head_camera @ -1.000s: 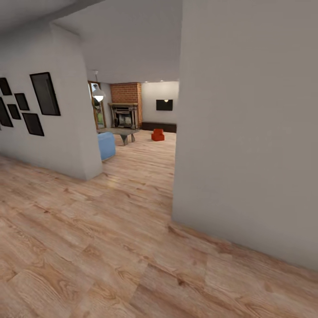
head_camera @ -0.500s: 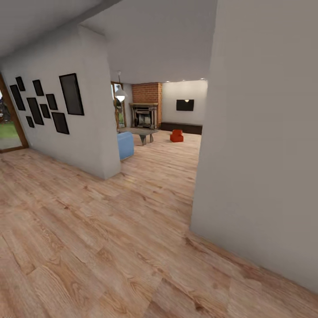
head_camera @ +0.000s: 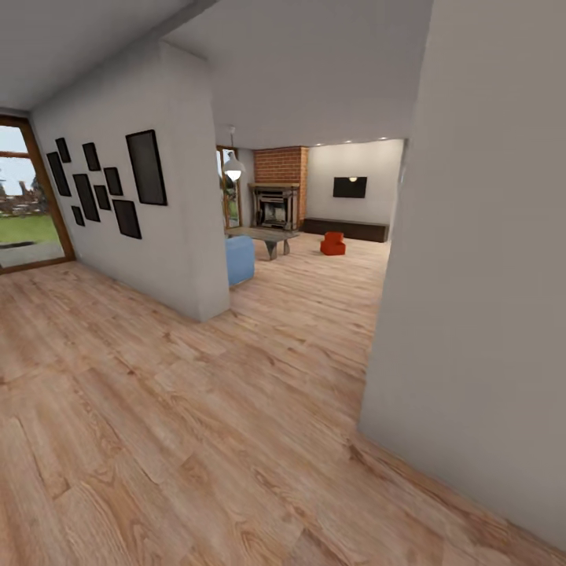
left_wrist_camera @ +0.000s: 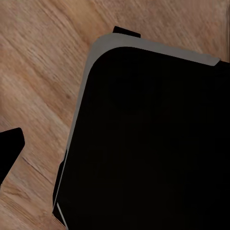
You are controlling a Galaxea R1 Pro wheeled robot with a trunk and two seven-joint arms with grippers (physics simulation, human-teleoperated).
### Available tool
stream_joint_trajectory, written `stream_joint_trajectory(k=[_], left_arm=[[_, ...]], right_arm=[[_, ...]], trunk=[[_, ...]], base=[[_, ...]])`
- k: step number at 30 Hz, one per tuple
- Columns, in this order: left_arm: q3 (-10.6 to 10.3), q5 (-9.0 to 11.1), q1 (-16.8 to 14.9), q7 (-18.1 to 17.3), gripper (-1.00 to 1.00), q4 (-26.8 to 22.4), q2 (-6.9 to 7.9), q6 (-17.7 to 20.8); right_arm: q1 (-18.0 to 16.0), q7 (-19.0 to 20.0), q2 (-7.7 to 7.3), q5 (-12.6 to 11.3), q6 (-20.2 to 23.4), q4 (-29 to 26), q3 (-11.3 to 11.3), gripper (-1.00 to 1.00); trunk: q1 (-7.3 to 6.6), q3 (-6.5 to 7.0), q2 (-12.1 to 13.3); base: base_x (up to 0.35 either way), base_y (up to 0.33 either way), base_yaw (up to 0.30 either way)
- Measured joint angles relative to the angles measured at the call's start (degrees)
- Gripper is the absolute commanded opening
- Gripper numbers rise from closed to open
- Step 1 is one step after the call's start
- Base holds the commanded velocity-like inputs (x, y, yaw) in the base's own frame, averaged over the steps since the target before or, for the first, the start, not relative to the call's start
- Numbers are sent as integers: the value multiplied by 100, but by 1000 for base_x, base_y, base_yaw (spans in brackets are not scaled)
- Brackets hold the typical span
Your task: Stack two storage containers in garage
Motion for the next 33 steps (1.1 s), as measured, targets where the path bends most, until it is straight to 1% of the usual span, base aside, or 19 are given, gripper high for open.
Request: stream_joint_trajectory(k=[28,33], left_arm=[[0,0,0,0,100,0,-5,0],[0,0,0,0,100,0,-5,0]], right_arm=[[0,2,13,13,-9,0,15,100],[0,0,10,15,-8,0,23,100]], trunk=[[0,0,0],[0,0,0]], base=[[322,0,1],[322,0,141]])
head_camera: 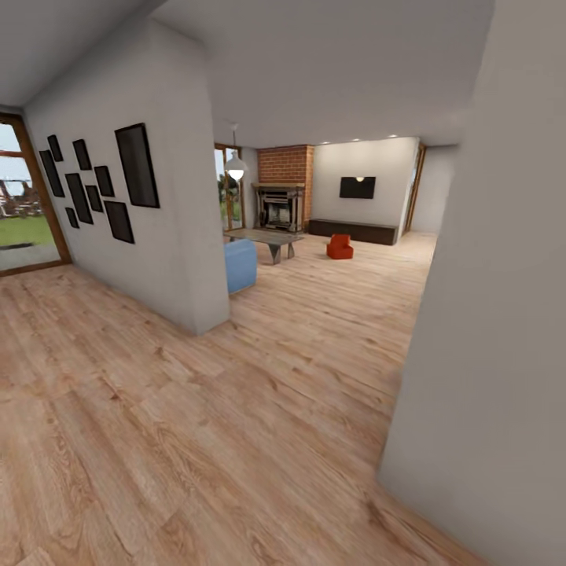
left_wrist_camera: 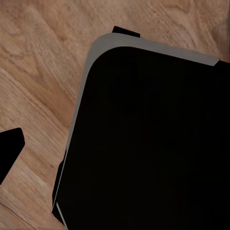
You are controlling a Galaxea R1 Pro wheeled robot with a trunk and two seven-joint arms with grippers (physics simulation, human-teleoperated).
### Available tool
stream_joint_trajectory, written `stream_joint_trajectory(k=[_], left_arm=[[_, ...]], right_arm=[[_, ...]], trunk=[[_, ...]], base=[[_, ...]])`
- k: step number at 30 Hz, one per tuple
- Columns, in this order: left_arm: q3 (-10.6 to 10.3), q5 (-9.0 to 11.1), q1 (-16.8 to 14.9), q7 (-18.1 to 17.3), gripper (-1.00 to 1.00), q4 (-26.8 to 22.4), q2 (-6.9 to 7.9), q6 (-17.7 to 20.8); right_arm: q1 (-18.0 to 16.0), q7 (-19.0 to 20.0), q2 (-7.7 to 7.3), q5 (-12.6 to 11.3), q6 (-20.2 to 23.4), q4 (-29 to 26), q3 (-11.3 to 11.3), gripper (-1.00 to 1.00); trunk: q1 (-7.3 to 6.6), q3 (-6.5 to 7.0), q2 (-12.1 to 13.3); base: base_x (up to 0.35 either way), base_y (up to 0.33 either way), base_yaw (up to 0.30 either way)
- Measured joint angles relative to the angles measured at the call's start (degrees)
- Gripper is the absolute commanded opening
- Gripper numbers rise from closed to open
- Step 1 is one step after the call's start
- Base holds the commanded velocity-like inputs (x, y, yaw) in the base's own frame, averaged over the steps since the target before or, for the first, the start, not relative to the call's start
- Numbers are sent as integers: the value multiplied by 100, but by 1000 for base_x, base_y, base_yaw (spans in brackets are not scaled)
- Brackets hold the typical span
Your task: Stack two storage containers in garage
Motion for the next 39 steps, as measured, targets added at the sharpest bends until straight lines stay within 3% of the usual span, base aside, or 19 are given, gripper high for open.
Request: stream_joint_trajectory(k=[11,39], left_arm=[[0,0,0,0,100,0,0,0],[0,-7,0,0,100,-1,0,0]], right_arm=[[0,0,-2,1,0,0,3,100],[0,-1,-11,2,-9,0,3,100]], trunk=[[0,0,0],[0,0,0]], base=[[323,0,231],[323,0,5]])
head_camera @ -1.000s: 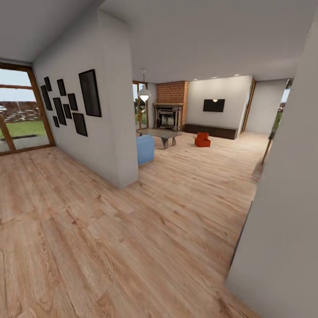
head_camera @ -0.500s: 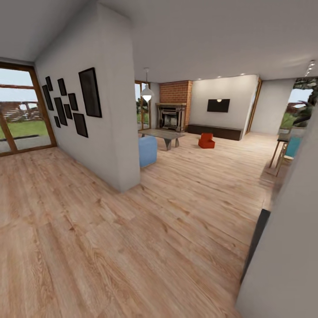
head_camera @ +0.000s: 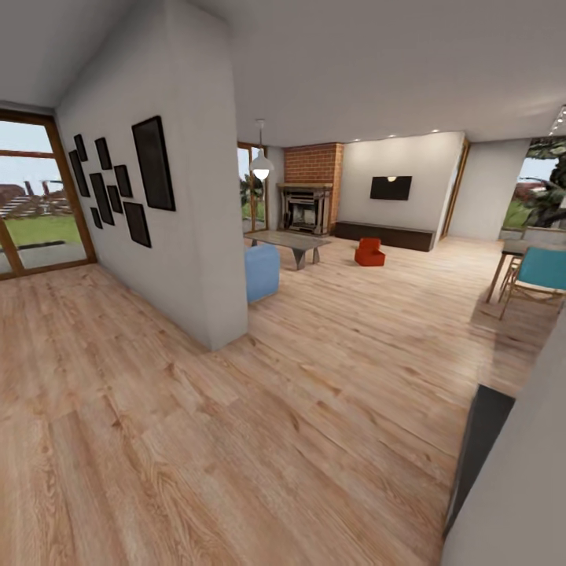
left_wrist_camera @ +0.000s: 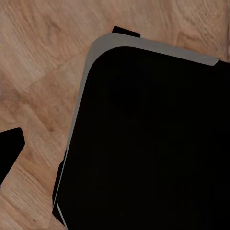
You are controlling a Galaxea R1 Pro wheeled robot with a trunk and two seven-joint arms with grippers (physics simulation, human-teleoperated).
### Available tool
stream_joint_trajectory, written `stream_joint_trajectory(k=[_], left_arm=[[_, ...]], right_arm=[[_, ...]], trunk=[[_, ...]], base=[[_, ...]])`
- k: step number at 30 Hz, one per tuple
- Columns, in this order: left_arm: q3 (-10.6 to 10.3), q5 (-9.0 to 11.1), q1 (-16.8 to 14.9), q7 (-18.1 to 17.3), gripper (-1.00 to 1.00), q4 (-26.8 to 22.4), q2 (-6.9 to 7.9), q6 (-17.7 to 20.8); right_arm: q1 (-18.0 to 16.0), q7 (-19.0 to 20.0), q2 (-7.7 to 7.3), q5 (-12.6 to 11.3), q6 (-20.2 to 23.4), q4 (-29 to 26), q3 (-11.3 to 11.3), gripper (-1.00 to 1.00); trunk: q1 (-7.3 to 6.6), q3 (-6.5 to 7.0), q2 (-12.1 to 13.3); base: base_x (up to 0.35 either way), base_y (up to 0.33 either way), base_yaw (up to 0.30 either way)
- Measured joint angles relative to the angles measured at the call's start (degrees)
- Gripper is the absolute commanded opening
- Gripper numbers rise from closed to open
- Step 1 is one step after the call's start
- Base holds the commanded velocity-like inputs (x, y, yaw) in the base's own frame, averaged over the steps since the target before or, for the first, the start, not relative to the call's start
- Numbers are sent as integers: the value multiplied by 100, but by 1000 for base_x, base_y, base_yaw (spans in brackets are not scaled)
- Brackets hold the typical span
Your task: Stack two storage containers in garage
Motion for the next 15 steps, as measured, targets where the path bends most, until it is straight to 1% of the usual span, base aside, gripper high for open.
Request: stream_joint_trajectory(k=[15], left_arm=[[0,7,0,0,100,0,1,1]], right_arm=[[0,0,0,3,0,0,0,100]], trunk=[[0,0,0]], base=[[323,0,0]])
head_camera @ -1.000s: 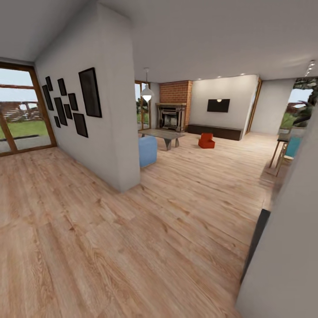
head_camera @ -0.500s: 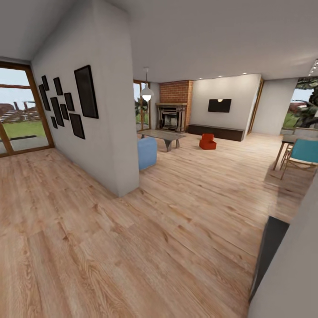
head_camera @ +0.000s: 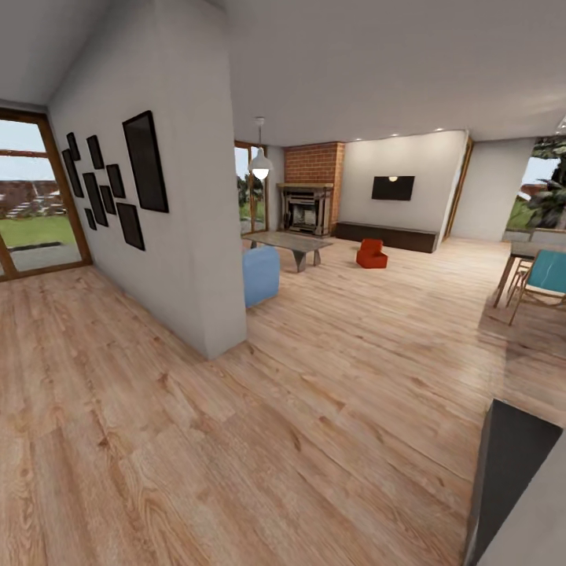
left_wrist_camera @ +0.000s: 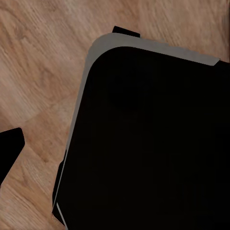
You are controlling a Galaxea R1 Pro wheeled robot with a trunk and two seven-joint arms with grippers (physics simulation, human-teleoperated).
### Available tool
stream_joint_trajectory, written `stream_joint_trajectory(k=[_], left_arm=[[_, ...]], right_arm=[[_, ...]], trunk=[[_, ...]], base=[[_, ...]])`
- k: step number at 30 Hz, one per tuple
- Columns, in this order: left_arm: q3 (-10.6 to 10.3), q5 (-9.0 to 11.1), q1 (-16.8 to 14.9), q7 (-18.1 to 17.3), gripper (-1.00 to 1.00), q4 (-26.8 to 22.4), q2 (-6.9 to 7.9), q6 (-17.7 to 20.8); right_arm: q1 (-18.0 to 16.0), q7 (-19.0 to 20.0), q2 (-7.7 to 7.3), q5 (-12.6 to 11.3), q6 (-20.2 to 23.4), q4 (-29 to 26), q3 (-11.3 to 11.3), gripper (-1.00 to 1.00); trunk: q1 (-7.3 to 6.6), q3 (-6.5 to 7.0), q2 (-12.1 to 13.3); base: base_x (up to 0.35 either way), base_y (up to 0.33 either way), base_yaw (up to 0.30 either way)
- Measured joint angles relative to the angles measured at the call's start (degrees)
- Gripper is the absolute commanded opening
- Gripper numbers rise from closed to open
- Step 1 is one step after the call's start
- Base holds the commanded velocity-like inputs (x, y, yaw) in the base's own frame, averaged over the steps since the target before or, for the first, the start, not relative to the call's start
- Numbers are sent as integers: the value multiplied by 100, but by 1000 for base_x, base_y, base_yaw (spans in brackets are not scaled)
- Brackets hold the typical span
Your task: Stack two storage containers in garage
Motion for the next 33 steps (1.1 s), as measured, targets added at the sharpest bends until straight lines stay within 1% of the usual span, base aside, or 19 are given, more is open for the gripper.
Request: stream_joint_trajectory(k=[33], left_arm=[[0,-8,0,0,100,-6,-1,-3]], right_arm=[[0,-1,0,-4,0,0,0,100]], trunk=[[0,0,0]], base=[[323,0,0]])
